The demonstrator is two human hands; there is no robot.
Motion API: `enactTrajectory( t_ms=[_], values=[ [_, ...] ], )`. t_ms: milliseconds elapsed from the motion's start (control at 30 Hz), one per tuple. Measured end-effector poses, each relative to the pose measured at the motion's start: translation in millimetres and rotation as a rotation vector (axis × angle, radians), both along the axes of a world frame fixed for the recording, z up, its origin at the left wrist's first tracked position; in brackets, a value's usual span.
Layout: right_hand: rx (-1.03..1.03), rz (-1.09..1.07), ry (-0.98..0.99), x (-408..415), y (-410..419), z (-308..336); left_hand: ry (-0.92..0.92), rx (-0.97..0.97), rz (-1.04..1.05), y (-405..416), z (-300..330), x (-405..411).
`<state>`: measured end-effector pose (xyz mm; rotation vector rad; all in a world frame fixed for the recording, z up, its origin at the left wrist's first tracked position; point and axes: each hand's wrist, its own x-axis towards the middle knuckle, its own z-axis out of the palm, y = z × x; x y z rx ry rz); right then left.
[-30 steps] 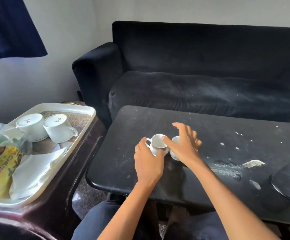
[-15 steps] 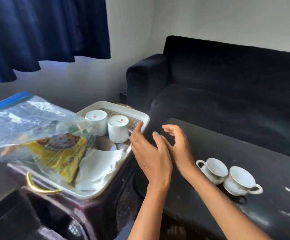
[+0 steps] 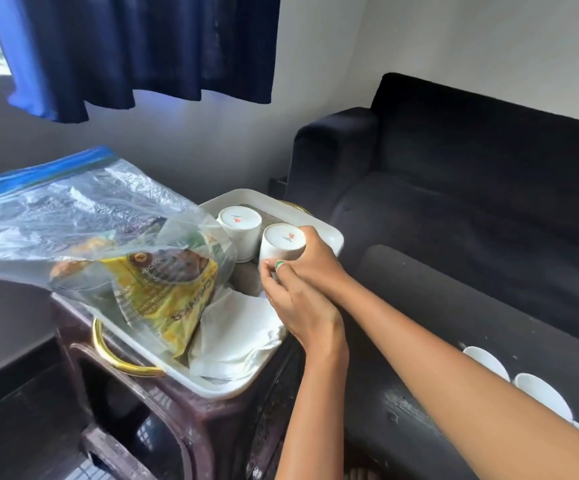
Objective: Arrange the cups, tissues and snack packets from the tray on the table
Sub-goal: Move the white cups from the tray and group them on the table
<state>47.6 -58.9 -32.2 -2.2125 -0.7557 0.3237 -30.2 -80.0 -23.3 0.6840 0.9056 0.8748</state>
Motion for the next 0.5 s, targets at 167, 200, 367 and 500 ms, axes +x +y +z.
enactTrajectory(
  t_ms=[167,200,367,500],
  values=[
    [0.108,-0.052,-0.077,-7.4,-5.7,1.7,-0.062,-0.084,-0.058,3.7,2.9,-3.5],
    [0.135,-0.065,-0.099,-8.4,-8.4,3.7,-0.059,-0.078,-0.078,3.2,3.7,-3.7],
    [0.232,-0.09,-0.274,-9.7,-28.9,16.5,-0.069,-0.042,-0.158,-6.3,6.7,0.6],
    [0.267,-0.108,-0.488,-7.0,-58.5,20.0,-0.121,-0.017,-0.243,-19.6,9.7,0.3]
  ],
)
